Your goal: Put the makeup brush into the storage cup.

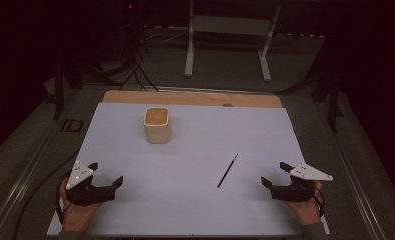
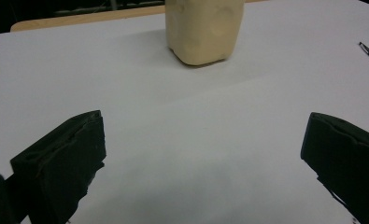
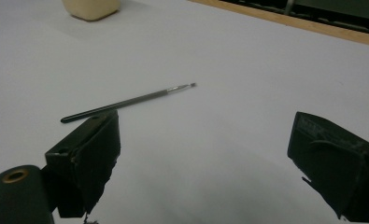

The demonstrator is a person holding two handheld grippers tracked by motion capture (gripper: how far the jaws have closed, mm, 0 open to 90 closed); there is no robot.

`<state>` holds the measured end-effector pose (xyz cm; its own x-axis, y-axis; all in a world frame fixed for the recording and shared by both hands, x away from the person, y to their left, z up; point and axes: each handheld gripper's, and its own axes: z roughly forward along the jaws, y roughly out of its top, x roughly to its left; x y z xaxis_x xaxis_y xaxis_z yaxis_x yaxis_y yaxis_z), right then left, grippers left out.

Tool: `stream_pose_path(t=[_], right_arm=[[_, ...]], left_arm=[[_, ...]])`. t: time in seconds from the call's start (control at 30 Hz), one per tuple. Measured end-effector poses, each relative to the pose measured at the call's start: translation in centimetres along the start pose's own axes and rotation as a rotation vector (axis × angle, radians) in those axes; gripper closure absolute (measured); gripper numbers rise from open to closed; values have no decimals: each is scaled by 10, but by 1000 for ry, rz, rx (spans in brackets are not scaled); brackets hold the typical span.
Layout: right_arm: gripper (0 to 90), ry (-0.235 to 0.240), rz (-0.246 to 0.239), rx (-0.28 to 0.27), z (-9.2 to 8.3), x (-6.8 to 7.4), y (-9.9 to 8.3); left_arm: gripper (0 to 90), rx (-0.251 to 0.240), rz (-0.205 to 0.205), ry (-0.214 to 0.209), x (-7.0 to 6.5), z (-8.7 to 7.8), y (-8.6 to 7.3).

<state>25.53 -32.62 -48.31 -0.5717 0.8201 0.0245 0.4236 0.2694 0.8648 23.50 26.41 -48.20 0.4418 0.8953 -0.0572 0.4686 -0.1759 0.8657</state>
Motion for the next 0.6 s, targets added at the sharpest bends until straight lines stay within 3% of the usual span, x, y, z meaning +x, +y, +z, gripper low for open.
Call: stream_pose_path(t=[0.23, 0.6], right_arm=[[92, 9, 8, 4, 7, 6, 7], [92, 52, -44, 20, 23, 23, 30]], left_arm=[[10, -2, -7, 3, 0, 1, 0], [10, -4, -15, 13, 1, 0, -1]])
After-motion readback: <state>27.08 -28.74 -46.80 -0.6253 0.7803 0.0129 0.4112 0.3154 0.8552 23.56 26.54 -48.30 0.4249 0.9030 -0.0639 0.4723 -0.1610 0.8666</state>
